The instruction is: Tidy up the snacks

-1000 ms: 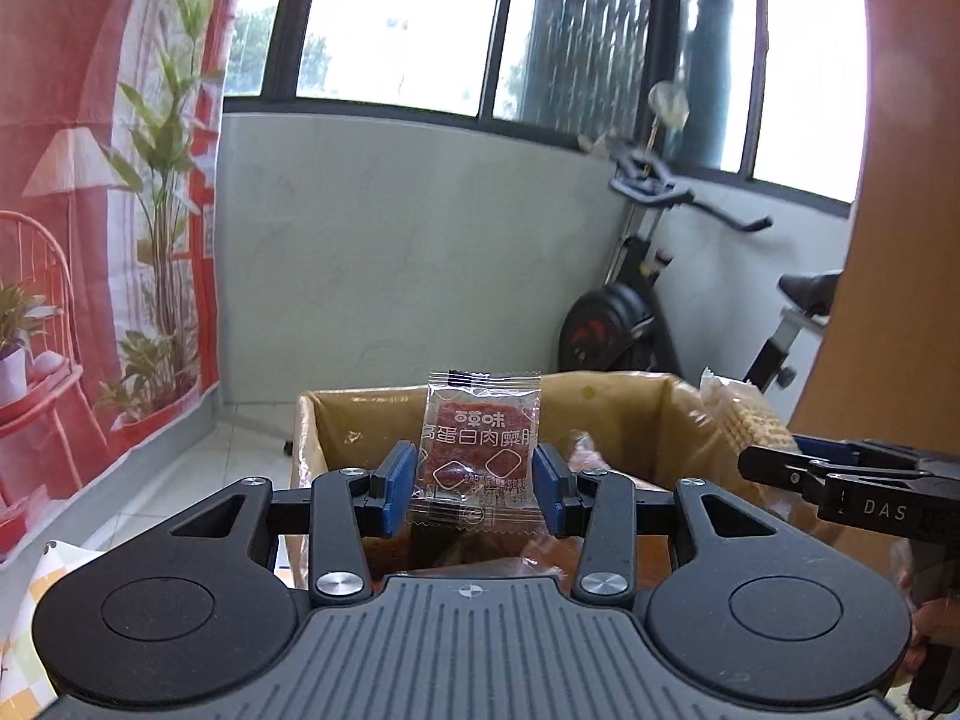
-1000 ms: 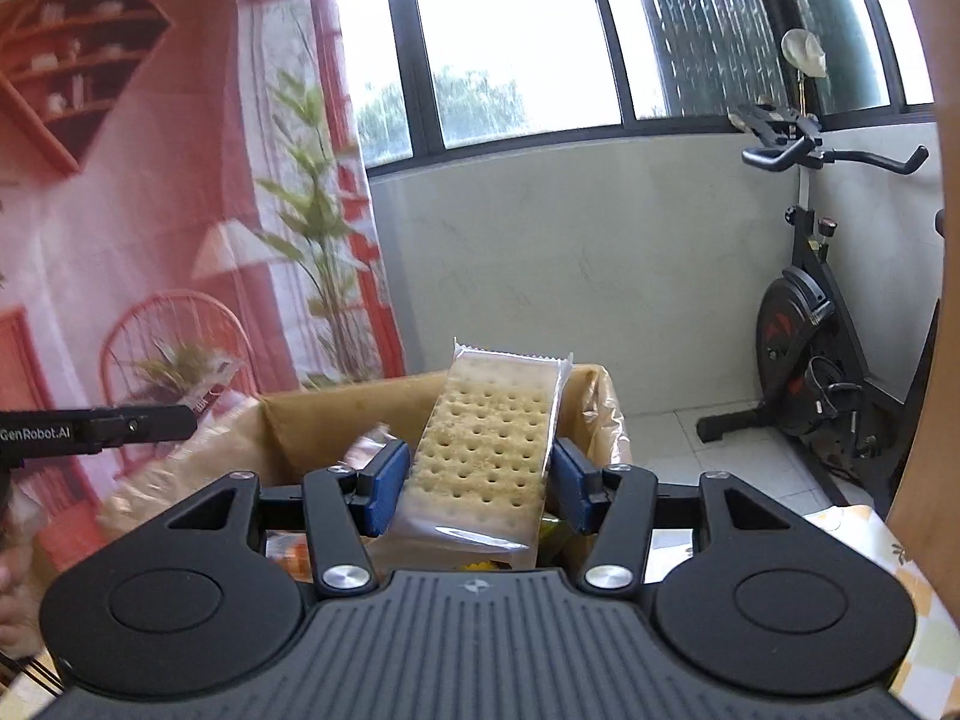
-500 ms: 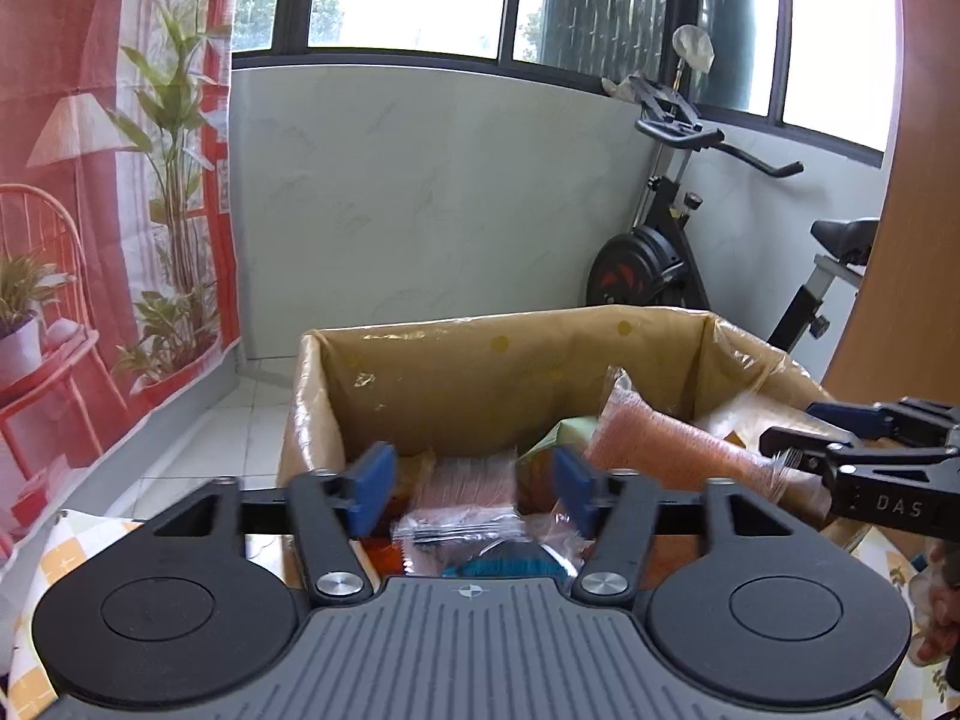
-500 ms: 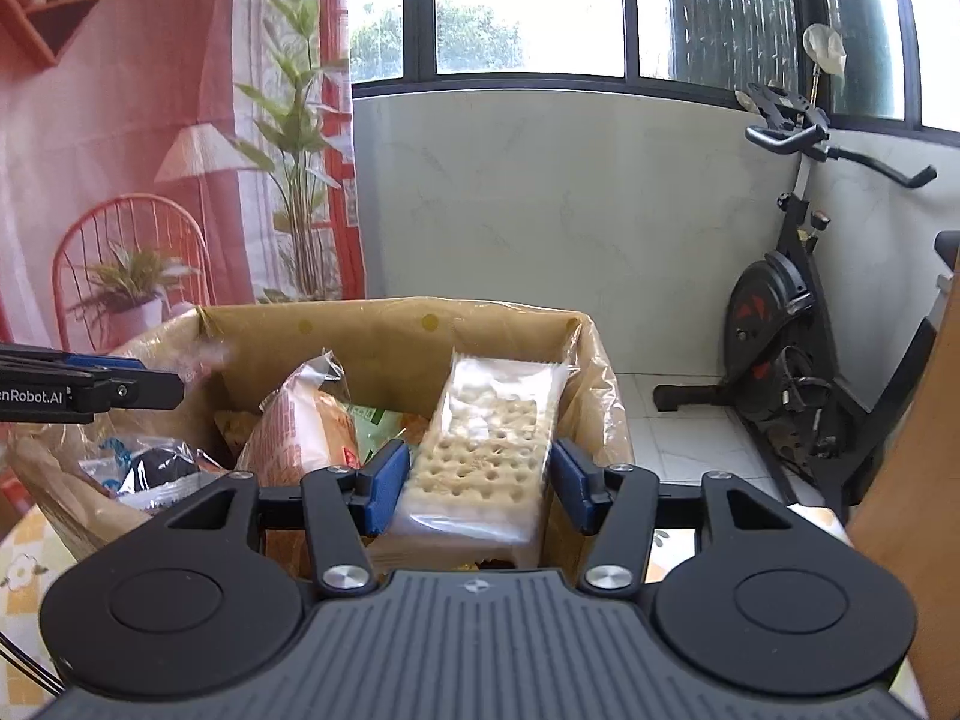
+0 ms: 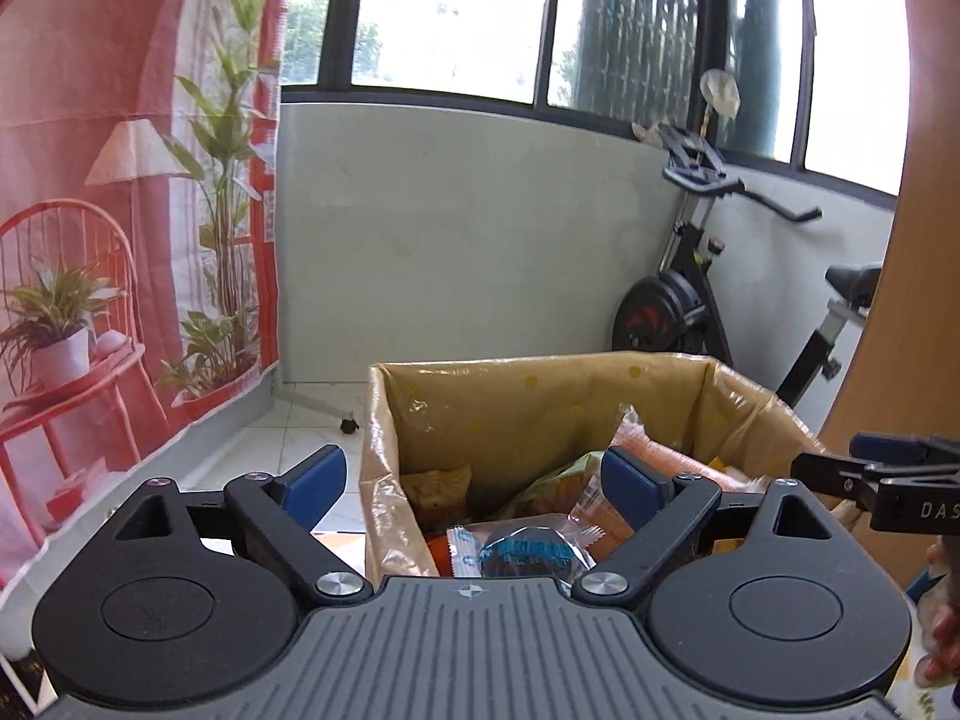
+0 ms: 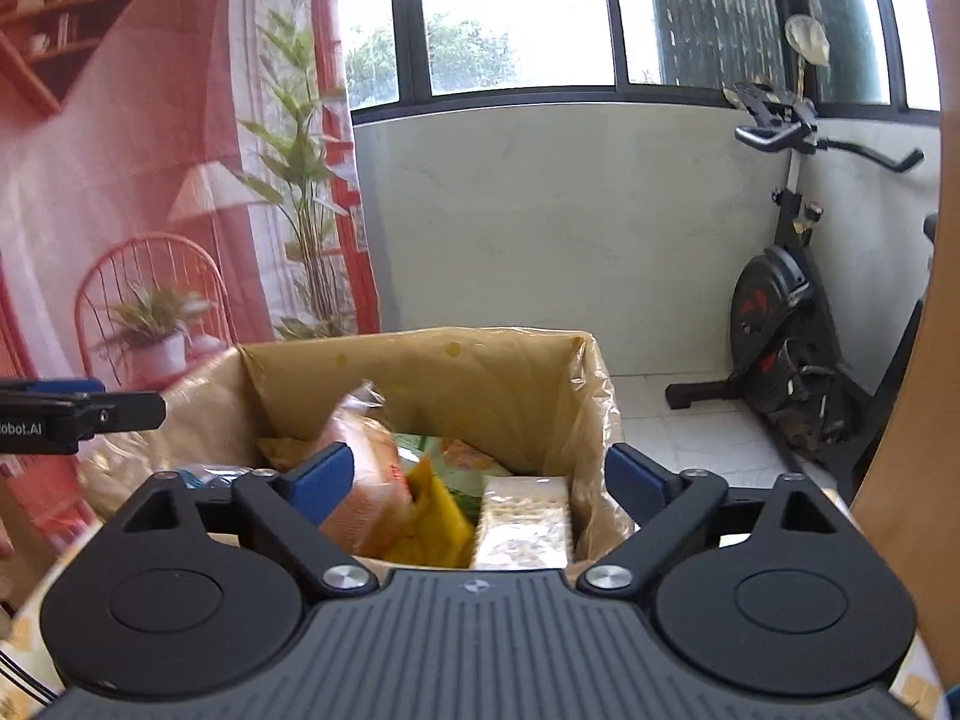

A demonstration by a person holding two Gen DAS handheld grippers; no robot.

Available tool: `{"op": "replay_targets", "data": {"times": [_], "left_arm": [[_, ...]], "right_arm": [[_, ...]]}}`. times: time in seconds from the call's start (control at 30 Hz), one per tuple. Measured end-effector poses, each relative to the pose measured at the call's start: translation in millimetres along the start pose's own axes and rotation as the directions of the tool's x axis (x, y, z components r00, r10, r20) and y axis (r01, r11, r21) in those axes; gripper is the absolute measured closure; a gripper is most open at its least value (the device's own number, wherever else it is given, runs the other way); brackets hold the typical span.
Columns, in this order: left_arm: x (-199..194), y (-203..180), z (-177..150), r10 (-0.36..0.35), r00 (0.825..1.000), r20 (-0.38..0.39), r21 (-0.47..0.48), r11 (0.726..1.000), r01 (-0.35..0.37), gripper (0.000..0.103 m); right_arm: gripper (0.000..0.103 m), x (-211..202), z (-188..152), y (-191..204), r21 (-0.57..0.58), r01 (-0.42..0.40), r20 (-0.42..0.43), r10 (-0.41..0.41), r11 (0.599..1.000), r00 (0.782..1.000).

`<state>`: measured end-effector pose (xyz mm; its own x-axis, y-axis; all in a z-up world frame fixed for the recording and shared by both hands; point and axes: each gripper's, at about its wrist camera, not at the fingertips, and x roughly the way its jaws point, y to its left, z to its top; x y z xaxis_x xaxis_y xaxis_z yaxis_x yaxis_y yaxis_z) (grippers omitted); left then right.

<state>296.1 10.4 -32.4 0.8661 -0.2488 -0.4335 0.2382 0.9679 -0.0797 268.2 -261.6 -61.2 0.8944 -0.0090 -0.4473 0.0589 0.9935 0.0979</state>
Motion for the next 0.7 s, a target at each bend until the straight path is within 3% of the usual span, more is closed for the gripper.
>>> {"op": "replay_targets", "data": {"times": [0.13,0.4,0.7], "left_arm": [[-16,2,-1,0.012,1.0,0.018,-0.024,1.0,-0.011,0.009],[-51,-9,-1,0.095,0.993,0.072,0.033,0.995,-0.098,0.009],[-102,-23,-7,0.093,0.989,0.113,0.048,0.994,-0.099,0.009]], "right_arm": [[0.007,-14,0,0,0.031,0.01,0.001,-0.01,0.999,1.0],[0.002,-44,-1,17,0.008,0.022,0.029,-0.022,1.0,0.999],[0.002,-85,-2,36,0.017,0.018,0.062,-0.019,1.0,0.998]]}}
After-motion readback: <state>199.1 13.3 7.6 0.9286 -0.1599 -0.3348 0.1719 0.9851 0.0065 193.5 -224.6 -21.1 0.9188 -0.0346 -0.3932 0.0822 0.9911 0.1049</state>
